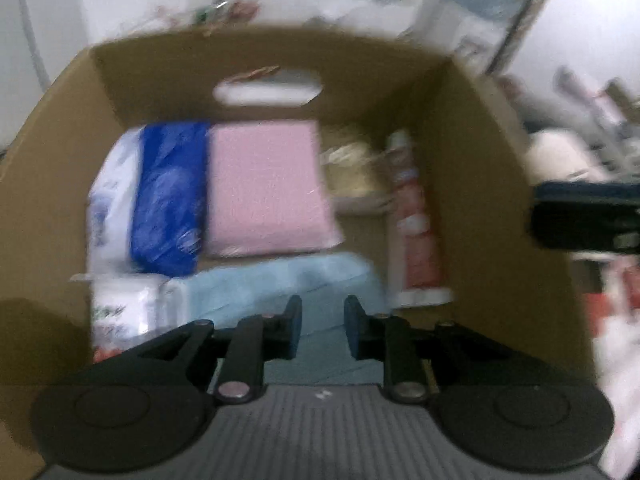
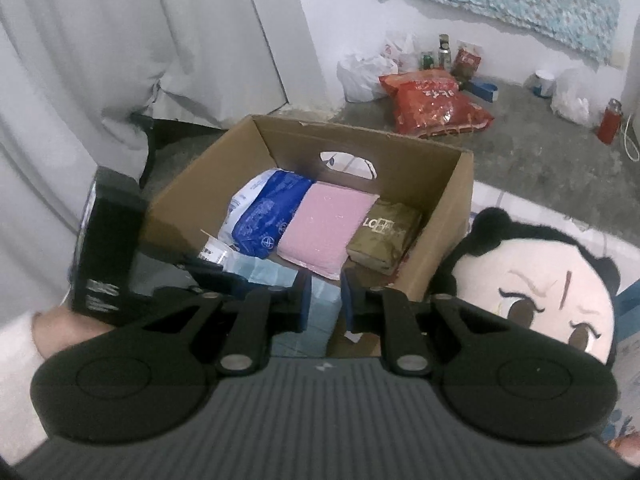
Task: Organize soft objects
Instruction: 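Press the blue towel flat in the box with the left tool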
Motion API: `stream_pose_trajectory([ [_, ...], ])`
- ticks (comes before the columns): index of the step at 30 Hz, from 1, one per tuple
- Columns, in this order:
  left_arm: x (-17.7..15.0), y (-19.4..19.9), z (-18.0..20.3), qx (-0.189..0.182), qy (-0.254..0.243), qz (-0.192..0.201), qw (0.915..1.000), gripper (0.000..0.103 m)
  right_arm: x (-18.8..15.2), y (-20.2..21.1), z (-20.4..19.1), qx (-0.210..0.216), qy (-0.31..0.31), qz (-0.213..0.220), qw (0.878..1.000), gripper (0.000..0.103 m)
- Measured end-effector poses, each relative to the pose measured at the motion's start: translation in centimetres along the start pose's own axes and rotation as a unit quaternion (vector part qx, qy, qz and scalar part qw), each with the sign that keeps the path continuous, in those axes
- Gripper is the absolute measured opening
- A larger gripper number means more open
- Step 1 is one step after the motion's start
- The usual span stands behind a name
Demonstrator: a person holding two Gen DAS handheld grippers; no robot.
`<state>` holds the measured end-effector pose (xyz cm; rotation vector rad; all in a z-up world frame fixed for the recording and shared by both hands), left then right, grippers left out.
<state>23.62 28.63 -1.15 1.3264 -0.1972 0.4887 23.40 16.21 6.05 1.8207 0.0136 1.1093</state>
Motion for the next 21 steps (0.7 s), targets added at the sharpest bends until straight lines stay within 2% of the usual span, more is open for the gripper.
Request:
stream_pose_trajectory([
  [2,-0.2,-0.2,-0.2,0.037,-0.004,0.002,0.9993,0.025,-0.2,-0.3,-0.2,-0.003,0.0,-0.005,1.0,0.015],
  [4,-0.1,1.8,-0.6,0.02,-0.005,0.037,0.9991,0.026,-0.3,-0.8,-0.5,-0.001,0.0,-0.007,1.0,0.015],
  [5,0.0,2.8,-0.8,0.014,-0.006,0.051,0.9986,0.023,-0.3,-1.1,-0.6,0.001,0.003,-0.013,1.0,0.015],
  [6,0.2,3.7,-0.8,0.022,-0.016,0.06,0.9978,0.021,-0.3,-1.5,-0.7,0.002,0.004,-0.019,1.0,0.015],
  [8,0.7,4.8,-0.6,0.076,-0.06,0.073,0.9926,0.02,-0.4,-2.7,-0.8,0.024,-0.01,-0.04,0.999,0.015],
  [10,1.0,4.5,-0.1,0.116,-0.109,0.054,0.9857,0.021,-0.4,-3.8,-0.7,0.047,-0.041,-0.054,0.997,0.015],
  [11,1.0,4.2,0.2,0.13,-0.132,0.044,0.9817,0.026,-0.3,-4.1,-0.7,0.048,-0.048,-0.055,0.996,0.015],
  [14,0.9,2.8,0.6,0.145,-0.178,0.017,0.9732,0.032,0.0,-4.7,-1.2,0.028,-0.035,-0.049,0.998,0.015],
  [19,0.5,0.5,0.6,0.174,-0.219,-0.006,0.9601,0.027,0.2,-4.7,-1.0,0.033,-0.033,-0.046,0.998,0.015],
  [21,0.3,0.0,0.7,0.195,-0.242,-0.008,0.9504,0.025,0.3,-4.6,-1.0,0.031,-0.027,-0.042,0.998,0.015],
])
Point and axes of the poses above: each gripper's, at about its wrist camera, not at the fingertips, and y roughly against the way its jaws point, z to its right, x to its top, the point moved 2 cm from there along -y, roughly the way its jaws point, and after that the axes turned 12 degrees about y, right-handed, at the moved point
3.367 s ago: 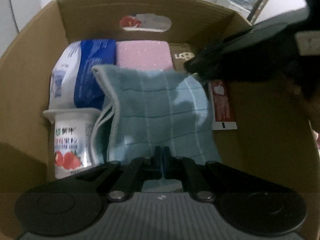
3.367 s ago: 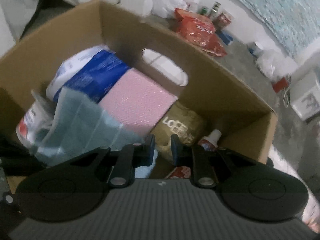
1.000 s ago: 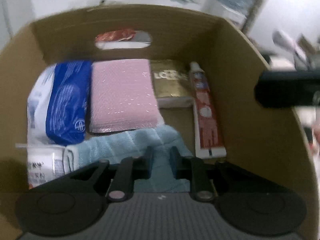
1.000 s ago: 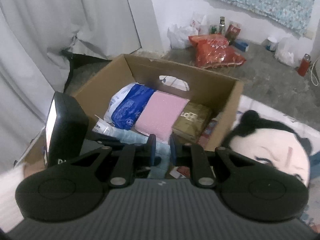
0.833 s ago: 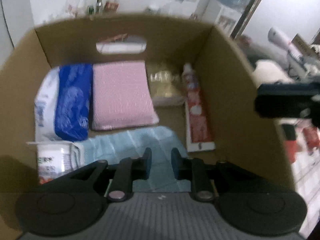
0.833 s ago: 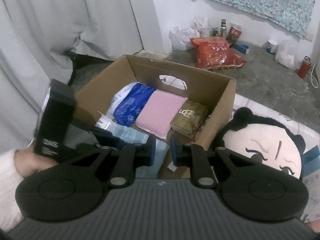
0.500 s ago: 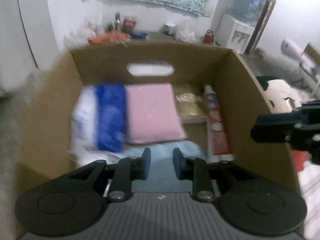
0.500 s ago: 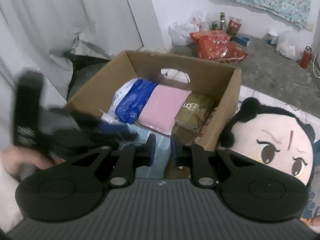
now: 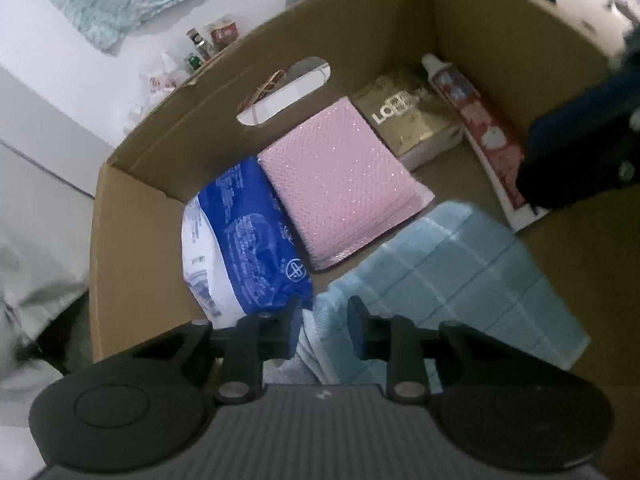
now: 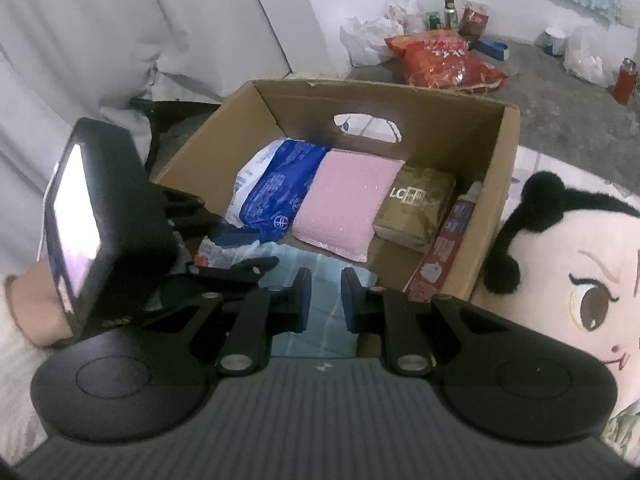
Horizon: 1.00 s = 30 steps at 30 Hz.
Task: Organize soft objects
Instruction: 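Press the blue towel flat in the box with the left tool, then move both tools back from the box to the pile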
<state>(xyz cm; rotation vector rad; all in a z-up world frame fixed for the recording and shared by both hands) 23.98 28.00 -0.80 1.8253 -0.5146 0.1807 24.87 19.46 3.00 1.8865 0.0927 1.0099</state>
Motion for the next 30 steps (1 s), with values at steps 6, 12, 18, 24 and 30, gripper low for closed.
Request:
stream_pose_trajectory([
  [6,-0.2,-0.5,-0.2,0.007,-0.023,-0.008,0.9997,0.013,0.0,0.4,-0.2,0.011,0.006,0.008,1.0,0.015],
  [12,-0.4,-2.2,0.6,0.027,-0.029,-0.016,0.9991,0.007,-0.5,0.5,-0.2,0.016,0.004,0.009,1.0,0.015],
  [18,-1.2,-1.7,0.6,0.034,-0.038,0.03,0.9983,0.008,-1.0,0.6,-0.1,0.017,-0.001,0.007,1.0,0.015],
  [24,-2.7,-2.2,1.1,0.058,-0.055,0.063,0.9948,0.02,-1.3,1.3,-0.4,0.013,0.007,0.009,1.0,0.015],
  [30,-2.5,2.0,-0.4,0.05,0.004,0.076,0.9958,0.051,-1.8,4.2,-0.2,0.027,-0.006,0.035,0.999,0.016],
])
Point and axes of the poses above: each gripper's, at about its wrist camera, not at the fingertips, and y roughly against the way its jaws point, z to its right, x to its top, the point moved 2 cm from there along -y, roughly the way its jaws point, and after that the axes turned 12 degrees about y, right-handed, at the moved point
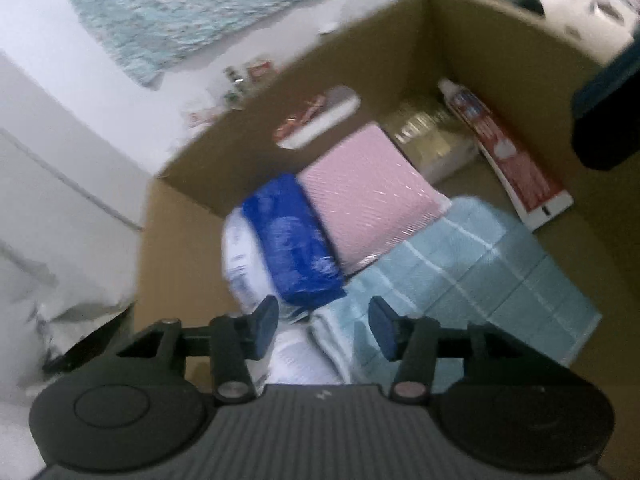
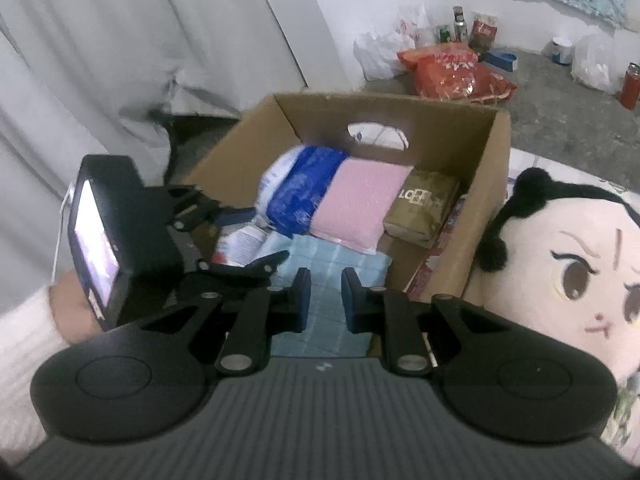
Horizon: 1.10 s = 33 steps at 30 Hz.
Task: Organize soft objects
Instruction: 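Move both tools back from the box to the pile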
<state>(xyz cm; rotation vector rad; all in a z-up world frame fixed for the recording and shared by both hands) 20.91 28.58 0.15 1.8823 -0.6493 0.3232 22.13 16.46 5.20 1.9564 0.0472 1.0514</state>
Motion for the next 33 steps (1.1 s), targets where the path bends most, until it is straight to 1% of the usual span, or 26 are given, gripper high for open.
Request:
stream_pose_trajectory([
  [3,0.2,2.7,-0.4,0.01,0.027,0.007,0.9996,0.051,-0.6,3.0,0.3,0.004,-0.004,0.023,1.0,0.016],
  [4,0.3,3.9,-0.5,0.009,0.038,0.015,0.9991,0.051,-1.0,4.5,0.6,0.005,-0.008,0.039,0.999,0.016],
  [6,0.1,6.4,-0.4,0.0,0.06,0.034,0.9976,0.051,-2.3,7.4,1.5,0.004,-0.022,0.069,0.997,0.016],
  [9,-0.5,10.8,0.4,-0.026,0.087,0.069,0.9934,0.051,-5.4,12.8,3.4,-0.014,-0.039,0.117,0.992,0.017],
  [12,-1.4,14.9,2.2,-0.059,0.103,0.098,0.988,0.051,-10.0,18.2,6.0,-0.047,-0.052,0.153,0.986,0.019],
  [14,-2.2,17.4,3.6,-0.095,0.107,0.126,0.9817,0.053,-13.7,21.4,7.9,-0.084,-0.059,0.17,0.98,0.02],
  [16,-3.0,19.5,5.5,-0.117,0.115,0.145,0.9756,0.053,-17.4,24.0,9.6,-0.121,-0.064,0.18,0.974,0.021],
  [19,-3.7,21.0,8.9,-0.153,0.117,0.163,0.9675,0.053,-23.3,26.6,12.1,-0.157,-0.089,0.189,0.965,0.022],
  [22,-3.8,21.2,13.5,-0.193,0.094,0.171,0.9616,0.053,-27.3,27.2,14.1,-0.188,-0.109,0.181,0.959,0.024],
  [25,-3.2,20.2,18.0,-0.21,0.07,0.182,0.9581,0.053,-28.7,26.2,15.5,-0.197,-0.115,0.181,0.957,0.024],
  [26,-2.8,19.6,19.5,-0.213,0.065,0.187,0.9569,0.052,-28.6,25.7,16.0,-0.197,-0.118,0.183,0.956,0.024],
  [28,-2.0,18.3,21.8,-0.217,0.064,0.194,0.9545,0.052,-27.6,24.3,17.0,-0.19,-0.11,0.182,0.958,0.024],
  [30,-0.9,16.7,23.5,-0.215,0.077,0.204,0.9518,0.051,-26.1,22.8,18.3,-0.186,-0.105,0.183,0.96,0.024],
  [32,0.0,15.5,25.1,-0.218,0.087,0.214,0.9484,0.051,-24.4,21.5,19.1,-0.195,-0.092,0.188,0.958,0.027],
  [33,0.5,14.8,25.8,-0.223,0.09,0.217,0.9461,0.051,-23.6,21.0,19.5,-0.201,-0.076,0.184,0.959,0.031],
])
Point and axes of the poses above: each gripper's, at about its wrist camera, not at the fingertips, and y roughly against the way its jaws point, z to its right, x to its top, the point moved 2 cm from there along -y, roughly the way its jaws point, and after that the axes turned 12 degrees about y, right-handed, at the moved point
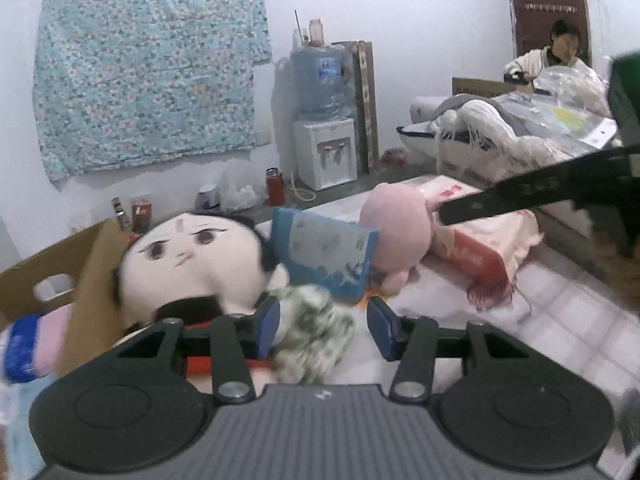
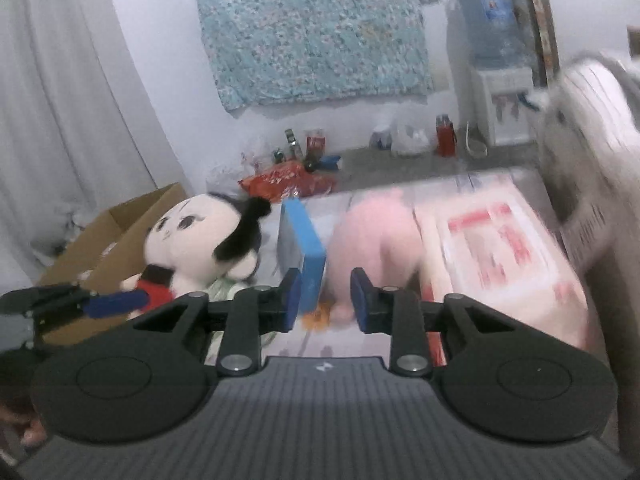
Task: Organize soft objects
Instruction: 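Move both tools back from the box to the pile, then grasp the pink plush pig with the right tool while the left tool grasps the floral scrunchie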
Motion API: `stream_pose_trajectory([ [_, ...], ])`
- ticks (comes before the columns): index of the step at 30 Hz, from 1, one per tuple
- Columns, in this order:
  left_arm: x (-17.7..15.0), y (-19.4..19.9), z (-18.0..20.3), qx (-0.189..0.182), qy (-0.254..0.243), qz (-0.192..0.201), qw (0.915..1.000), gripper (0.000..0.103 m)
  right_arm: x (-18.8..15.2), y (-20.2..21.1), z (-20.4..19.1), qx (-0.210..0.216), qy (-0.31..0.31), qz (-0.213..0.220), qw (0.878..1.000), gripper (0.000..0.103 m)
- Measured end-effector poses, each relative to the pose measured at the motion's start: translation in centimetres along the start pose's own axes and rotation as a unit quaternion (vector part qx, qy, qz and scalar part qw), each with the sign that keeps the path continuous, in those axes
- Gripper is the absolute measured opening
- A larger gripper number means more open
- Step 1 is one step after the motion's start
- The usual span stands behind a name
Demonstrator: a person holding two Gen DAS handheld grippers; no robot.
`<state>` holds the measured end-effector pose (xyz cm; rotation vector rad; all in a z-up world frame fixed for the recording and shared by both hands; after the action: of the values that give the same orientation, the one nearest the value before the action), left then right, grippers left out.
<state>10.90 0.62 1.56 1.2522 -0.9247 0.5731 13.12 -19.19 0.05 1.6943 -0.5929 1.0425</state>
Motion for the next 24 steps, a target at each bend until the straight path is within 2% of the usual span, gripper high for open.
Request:
stream_pose_trajectory([
  [2,0.1,-1.6,0.4,-0.005,0.001,0.0,1.0,0.051,1.3,-1.6,-0.3,-0.018,0.044,-0.005,0.999,0.039],
  [6,-0.2,-3.6,1.0,0.002,-0.028,0.0,0.9996,0.05,2.4,-2.7,0.2,-0.058,0.118,0.008,0.991,0.064],
  [7,-0.5,-3.9,1.0,0.003,-0.027,0.0,0.9996,0.05,2.5,-3.0,0.5,-0.053,0.125,0.006,0.991,0.074],
  [8,-0.7,-4.1,1.0,-0.001,-0.024,-0.006,0.9997,0.05,2.6,-3.4,0.7,-0.044,0.131,-0.001,0.99,0.076],
  [11,-1.5,-4.2,0.9,-0.018,-0.025,-0.023,0.9992,0.051,2.4,-5.7,0.8,-0.019,0.163,-0.04,0.986,0.078],
  [14,-1.9,-3.8,1.1,0.001,-0.05,-0.013,0.9986,0.051,2.2,-8.1,0.2,-0.032,0.196,-0.063,0.978,0.083],
  [17,-1.7,-3.1,1.0,0.004,-0.062,0.003,0.9981,0.051,2.2,-10.0,-0.5,-0.054,0.221,-0.084,0.97,0.082],
  [21,-1.2,-2.8,0.7,0.001,-0.054,0.012,0.9984,0.051,1.7,-10.2,0.0,-0.062,0.163,-0.077,0.982,0.068],
  [24,-1.0,-2.5,0.3,0.008,-0.054,0.015,0.9984,0.051,1.0,-9.0,0.0,-0.066,0.132,-0.082,0.986,0.065],
])
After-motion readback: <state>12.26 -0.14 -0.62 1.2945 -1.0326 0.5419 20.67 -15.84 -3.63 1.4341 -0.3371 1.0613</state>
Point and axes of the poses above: each gripper's, at about its wrist camera, not at the fingertips, and y roughly against the way its jaws point, z to its right, x to its top, the point moved 2 cm from there along -y, roughly the way its jaws point, and after that the axes turned 12 degrees about y, right-handed, at the moved point
